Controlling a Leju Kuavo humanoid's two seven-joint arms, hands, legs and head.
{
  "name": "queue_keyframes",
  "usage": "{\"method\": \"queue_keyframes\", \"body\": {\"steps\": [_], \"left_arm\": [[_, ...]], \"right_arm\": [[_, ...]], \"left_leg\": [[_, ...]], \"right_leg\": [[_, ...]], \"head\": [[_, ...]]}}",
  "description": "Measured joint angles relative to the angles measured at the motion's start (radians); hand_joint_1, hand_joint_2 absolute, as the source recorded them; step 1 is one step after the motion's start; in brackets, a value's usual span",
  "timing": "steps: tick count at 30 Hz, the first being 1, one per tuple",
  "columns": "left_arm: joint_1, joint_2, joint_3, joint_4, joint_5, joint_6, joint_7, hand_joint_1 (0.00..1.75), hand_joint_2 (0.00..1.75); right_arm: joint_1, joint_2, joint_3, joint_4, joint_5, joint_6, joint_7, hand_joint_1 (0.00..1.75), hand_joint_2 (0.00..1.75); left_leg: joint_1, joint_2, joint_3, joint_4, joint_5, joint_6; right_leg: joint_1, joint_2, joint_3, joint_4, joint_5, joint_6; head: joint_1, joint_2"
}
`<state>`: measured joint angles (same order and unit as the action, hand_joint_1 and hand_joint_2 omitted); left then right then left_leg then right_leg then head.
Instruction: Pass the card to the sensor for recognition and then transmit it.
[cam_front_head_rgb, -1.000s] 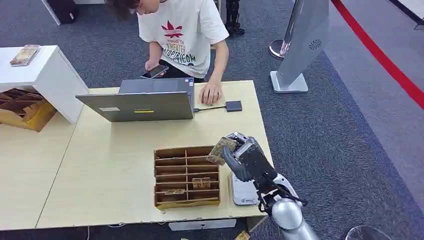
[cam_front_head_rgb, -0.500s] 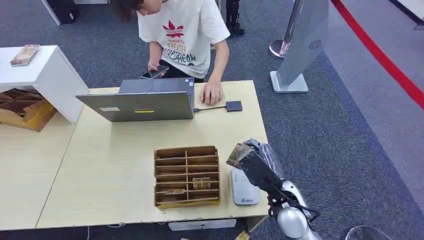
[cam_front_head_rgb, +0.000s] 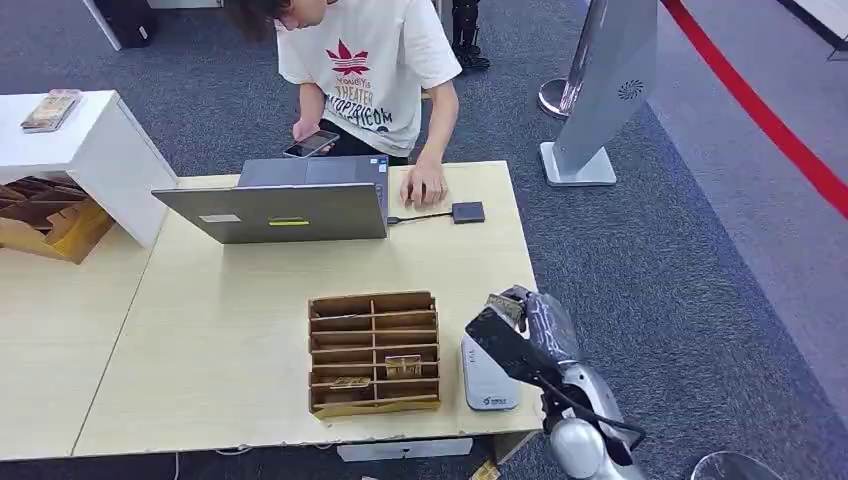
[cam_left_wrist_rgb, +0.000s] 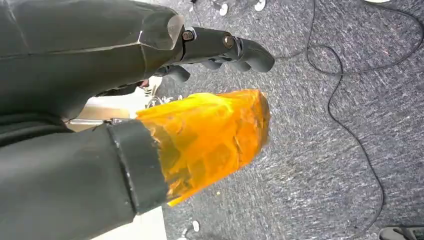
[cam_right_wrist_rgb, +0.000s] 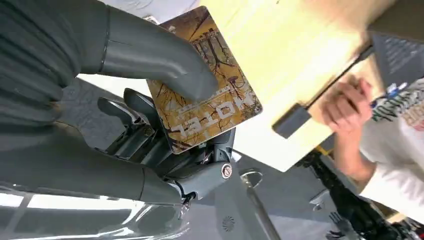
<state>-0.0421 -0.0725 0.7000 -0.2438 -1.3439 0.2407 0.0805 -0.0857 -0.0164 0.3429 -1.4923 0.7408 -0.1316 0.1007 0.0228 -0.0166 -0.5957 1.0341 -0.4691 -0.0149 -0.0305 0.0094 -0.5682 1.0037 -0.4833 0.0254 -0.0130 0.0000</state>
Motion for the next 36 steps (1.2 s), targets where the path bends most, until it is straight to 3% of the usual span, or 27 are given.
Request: {"method": "queue_keyframes", "body": {"steps": [18,26,36], "left_arm": [[-0.002,0.0,0.0,0.0,-0.039,-0.002,0.001,0.0,0.0],[-0.003,0.001,-0.004,0.0,-0.07,-0.002,0.001,0.0,0.0],[-0.007,0.002,-0.01,0.0,-0.09,-0.004,0.001,0.0,0.0]], "right_arm": [[-0.002,0.002,-0.042,0.136,0.04,0.008,0.024,1.75,1.75],[-0.016,0.022,-0.066,0.226,-0.016,0.051,0.03,1.75,1.75],[-0.046,0.048,-0.072,0.316,-0.032,0.055,0.027,1.75,1.75]], "left_leg": [[0.0,0.0,0.0,0.0,0.0,0.0],[0.0,0.0,0.0,0.0,0.0,0.0],[0.0,0.0,0.002,0.0,0.0,0.0]], "right_leg": [[0.0,0.0,0.0,0.0,0.0,0.0],[0.0,0.0,0.0,0.0,0.0,0.0],[0.0,0.0,0.002,0.0,0.0,0.0]], "head": [[0.0,0.0],[0.0,0.0],[0.0,0.0]]}}
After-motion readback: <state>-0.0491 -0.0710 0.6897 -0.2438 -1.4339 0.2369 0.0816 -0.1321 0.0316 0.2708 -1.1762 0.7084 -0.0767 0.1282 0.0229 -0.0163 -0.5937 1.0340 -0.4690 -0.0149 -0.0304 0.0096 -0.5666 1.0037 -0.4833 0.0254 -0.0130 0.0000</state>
